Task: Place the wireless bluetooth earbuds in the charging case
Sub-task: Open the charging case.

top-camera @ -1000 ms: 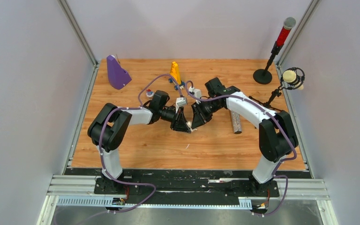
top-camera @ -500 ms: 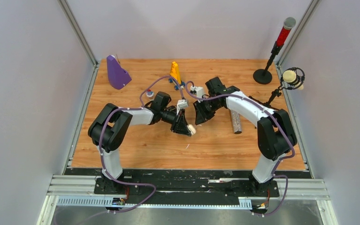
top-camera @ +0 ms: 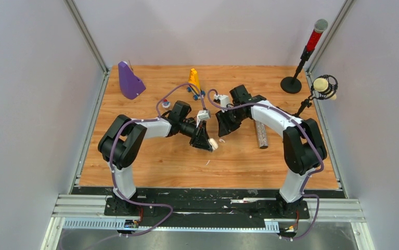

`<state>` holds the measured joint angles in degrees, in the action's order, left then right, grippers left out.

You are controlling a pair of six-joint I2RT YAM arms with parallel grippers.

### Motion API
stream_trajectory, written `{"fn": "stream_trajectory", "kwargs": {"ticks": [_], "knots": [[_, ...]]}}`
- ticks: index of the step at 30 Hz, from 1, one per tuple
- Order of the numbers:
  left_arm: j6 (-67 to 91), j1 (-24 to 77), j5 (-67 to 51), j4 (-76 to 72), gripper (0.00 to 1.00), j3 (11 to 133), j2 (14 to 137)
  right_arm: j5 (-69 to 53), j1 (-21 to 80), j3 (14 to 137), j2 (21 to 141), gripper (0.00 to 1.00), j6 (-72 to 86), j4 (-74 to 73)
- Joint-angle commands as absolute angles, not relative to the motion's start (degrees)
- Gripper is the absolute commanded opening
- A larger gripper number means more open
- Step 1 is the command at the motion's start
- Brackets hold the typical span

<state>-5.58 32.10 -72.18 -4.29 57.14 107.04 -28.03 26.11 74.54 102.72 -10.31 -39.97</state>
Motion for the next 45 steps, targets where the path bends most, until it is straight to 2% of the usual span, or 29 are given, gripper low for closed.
{"fn": "stream_trajectory", "kwargs": {"ticks": [1,4,10,27,45], "knots": [[-7.71,32.08,-73.99,-3.43,0.00,58.62,107.01,-35.23,22.78,75.35,101.40,0.38,-9.97,-39.48],[-8.03,32.04,-74.04,-3.14,0.00,58.66,106.92,-40.78,20.78,75.41,98.98,0.46,-10.65,-39.89],[-7.37,32.03,-74.13,-3.23,0.00,59.11,107.73,-54.96,20.92,73.92,95.53,0.53,-12.82,-39.64],[-8.74,32.08,-79.21,-0.28,0.00,60.43,107.16,-53.57,24.74,66.17,93.62,0.60,-19.63,-32.36],[-16.20,32.08,-81.21,8.94,0.00,62.44,106.65,-49.86,26.35,65.83,94.42,0.75,-19.47,-31.52]]}}
